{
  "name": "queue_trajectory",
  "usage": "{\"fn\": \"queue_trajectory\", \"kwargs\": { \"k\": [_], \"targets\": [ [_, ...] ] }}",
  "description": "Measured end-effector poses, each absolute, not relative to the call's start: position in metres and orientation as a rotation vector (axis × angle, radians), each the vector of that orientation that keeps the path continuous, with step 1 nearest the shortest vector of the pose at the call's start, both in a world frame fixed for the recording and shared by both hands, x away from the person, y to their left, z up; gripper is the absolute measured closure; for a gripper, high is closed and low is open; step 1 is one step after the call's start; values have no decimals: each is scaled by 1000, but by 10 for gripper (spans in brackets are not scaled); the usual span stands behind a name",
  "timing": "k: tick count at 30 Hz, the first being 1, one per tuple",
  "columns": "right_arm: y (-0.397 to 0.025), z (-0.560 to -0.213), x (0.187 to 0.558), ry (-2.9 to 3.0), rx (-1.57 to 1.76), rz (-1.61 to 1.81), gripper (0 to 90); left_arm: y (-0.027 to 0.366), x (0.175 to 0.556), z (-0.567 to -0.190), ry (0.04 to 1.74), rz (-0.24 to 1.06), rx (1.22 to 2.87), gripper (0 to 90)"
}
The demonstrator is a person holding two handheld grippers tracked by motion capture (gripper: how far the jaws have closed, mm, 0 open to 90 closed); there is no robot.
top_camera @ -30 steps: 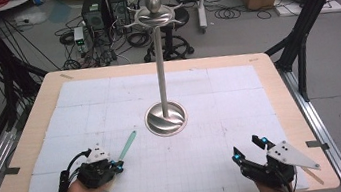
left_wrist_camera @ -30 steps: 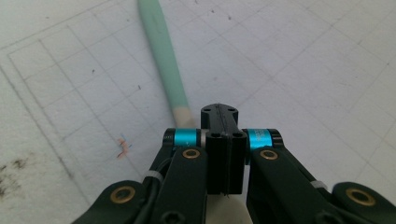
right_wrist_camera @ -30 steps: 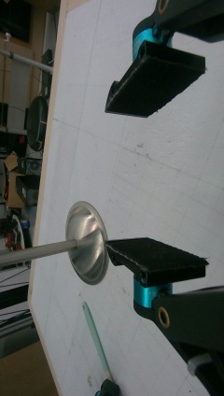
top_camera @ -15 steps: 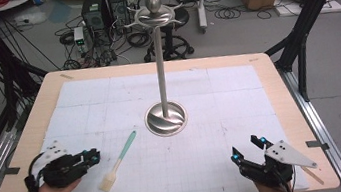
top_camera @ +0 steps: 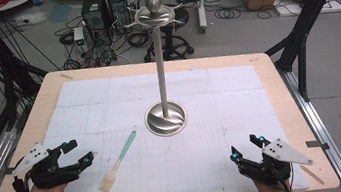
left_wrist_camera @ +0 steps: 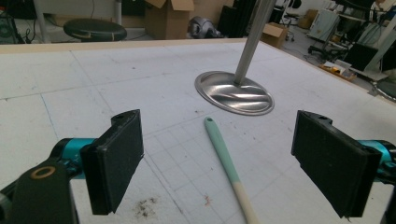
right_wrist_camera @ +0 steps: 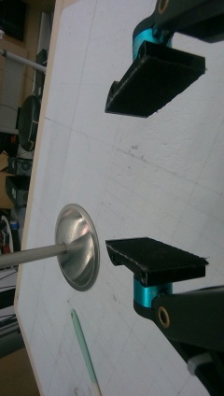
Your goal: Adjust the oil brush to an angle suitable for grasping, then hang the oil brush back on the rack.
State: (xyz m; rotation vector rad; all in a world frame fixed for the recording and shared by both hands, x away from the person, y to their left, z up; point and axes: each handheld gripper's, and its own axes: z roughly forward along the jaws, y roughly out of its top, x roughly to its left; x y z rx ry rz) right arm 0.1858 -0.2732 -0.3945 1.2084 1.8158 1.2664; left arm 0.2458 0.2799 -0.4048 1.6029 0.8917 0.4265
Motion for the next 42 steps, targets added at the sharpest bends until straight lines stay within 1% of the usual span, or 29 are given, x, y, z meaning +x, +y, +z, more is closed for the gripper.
{"fn": "queue_trajectory", "kwargs": {
  "k": [7,25,29,33,42],
  "targets": [
    [-273,-394,185,1818,1207,1270,275,276,243,-405,877,441,1625,202],
    [-275,-394,180,1814,1209,1256,275,266,249,-410,879,405,1659,205],
    [-274,-394,180,1822,1195,1255,275,261,250,-410,874,347,1644,210],
    [-273,-394,179,1826,1197,1258,275,251,250,-412,859,336,1683,215],
    [-272,-395,181,1832,1192,1253,275,231,258,-423,877,331,1781,268]
  ]
}}
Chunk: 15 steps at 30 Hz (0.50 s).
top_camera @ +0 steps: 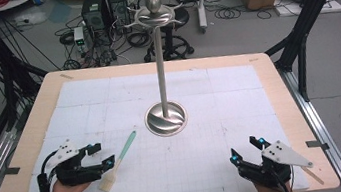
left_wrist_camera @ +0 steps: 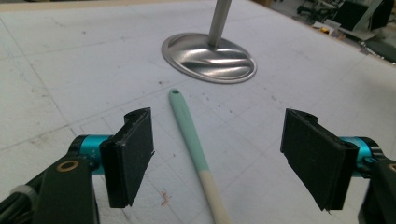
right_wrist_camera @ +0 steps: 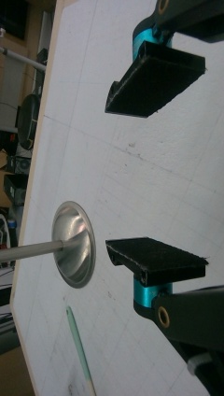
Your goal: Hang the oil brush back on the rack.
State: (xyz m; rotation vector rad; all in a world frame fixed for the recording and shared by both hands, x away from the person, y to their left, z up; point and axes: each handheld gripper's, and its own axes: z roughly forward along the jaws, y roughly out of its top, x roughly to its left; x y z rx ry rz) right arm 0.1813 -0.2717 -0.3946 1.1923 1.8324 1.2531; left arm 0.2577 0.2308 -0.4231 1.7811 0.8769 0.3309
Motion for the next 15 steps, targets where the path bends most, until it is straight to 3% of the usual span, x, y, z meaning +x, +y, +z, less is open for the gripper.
{"fn": "queue_trajectory", "kwargs": {
  "k": [5,9,15],
  "targets": [
    [-271,-395,181,1837,1195,1252,275,223,259,-429,908,345,1859,332],
    [-271,-396,182,1843,1194,1245,275,218,260,-433,921,335,1900,462],
    [-271,-397,182,1846,1196,1244,275,214,261,-437,949,331,1948,515]
  ]
}}
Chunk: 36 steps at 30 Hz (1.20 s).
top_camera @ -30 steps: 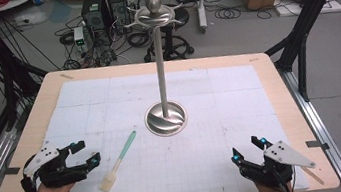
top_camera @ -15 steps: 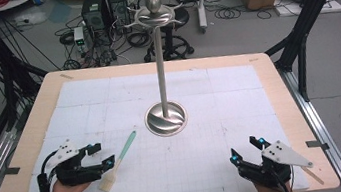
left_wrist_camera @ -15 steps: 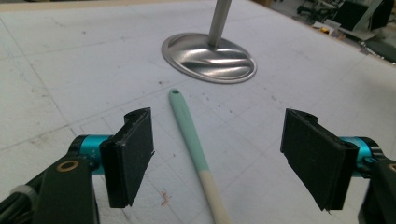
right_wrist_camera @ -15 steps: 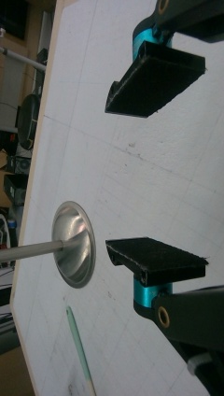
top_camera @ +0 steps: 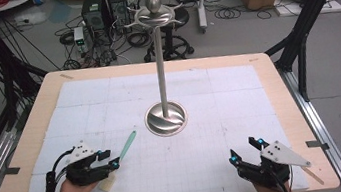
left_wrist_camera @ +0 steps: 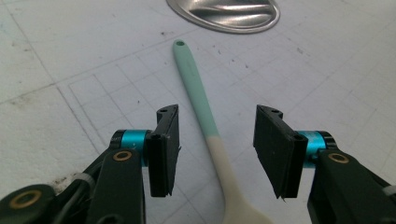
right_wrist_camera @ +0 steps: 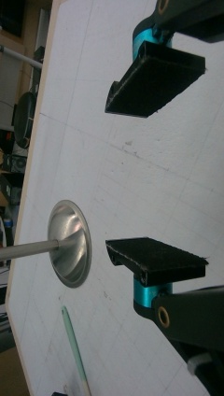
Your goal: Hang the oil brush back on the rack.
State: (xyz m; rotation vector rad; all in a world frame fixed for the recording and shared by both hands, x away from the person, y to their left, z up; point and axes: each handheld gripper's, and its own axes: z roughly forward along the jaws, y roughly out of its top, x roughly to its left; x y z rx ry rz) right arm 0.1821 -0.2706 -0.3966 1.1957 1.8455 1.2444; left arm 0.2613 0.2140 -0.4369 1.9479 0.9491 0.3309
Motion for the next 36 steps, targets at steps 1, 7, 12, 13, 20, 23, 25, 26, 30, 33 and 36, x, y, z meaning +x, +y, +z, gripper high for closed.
{"fn": "queue_trajectory", "kwargs": {
  "k": [1,7,12,13,20,23,25,26,30,33,36],
  "targets": [
    [-271,-397,182,1845,1196,1246,275,212,262,-438,956,333,1954,518],
    [-271,-397,183,1847,1199,1243,275,204,266,-444,1000,359,1991,532],
    [-271,-398,183,1850,1201,1242,275,198,268,-444,1016,378,2013,575],
    [-271,-398,183,1850,1200,1243,275,197,268,-444,1016,380,2023,587],
    [-272,-398,183,1843,1200,1244,275,193,274,-446,1062,383,2027,610],
    [-272,-397,182,1841,1205,1249,275,191,274,-445,1069,395,2035,625],
    [-272,-397,183,1841,1199,1244,275,189,274,-445,1059,418,2054,638],
    [-272,-397,183,1840,1204,1245,275,188,273,-445,1046,433,2071,639],
    [-271,-397,183,1839,1202,1246,275,184,272,-443,1024,452,2105,697],
    [-271,-397,183,1838,1202,1245,275,183,272,-443,1033,447,2102,715],
    [-271,-397,184,1837,1202,1244,275,181,272,-442,1031,458,2122,713]
  ]
}}
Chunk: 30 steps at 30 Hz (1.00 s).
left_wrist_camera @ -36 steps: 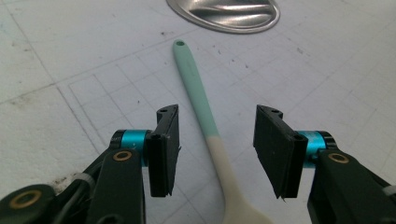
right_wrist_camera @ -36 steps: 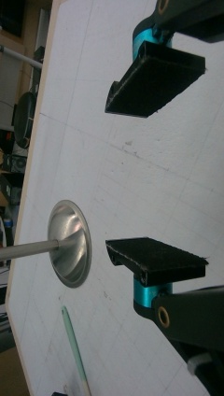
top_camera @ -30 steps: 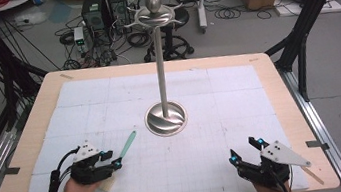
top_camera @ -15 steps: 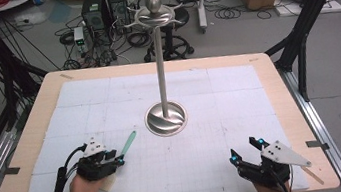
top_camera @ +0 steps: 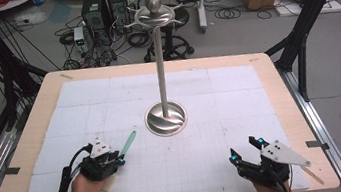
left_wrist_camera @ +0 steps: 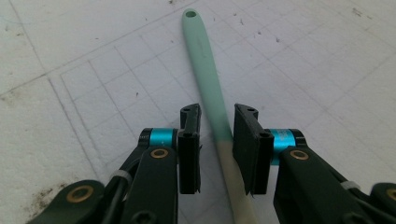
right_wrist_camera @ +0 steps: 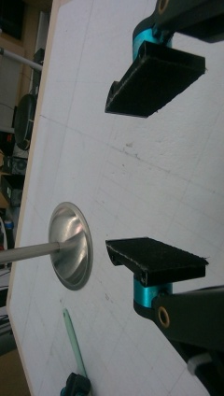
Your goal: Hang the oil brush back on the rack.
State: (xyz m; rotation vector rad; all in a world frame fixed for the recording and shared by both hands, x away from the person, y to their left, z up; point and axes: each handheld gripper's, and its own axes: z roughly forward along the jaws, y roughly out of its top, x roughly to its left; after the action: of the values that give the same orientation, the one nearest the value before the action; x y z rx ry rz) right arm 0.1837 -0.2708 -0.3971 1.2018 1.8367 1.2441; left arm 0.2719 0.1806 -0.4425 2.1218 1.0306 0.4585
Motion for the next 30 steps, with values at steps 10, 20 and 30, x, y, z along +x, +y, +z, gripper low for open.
{"fn": "queue_trajectory", "kwargs": {
  "k": [10,20,30],
  "targets": [
    [-271,-396,183,1836,1198,1241,275,181,275,-441,1039,407,2132,791],
    [-273,-396,181,1828,1199,1241,275,188,279,-441,1035,357,2104,812],
    [-273,-396,181,1828,1195,1241,275,188,276,-439,990,336,2101,813]
  ]
}}
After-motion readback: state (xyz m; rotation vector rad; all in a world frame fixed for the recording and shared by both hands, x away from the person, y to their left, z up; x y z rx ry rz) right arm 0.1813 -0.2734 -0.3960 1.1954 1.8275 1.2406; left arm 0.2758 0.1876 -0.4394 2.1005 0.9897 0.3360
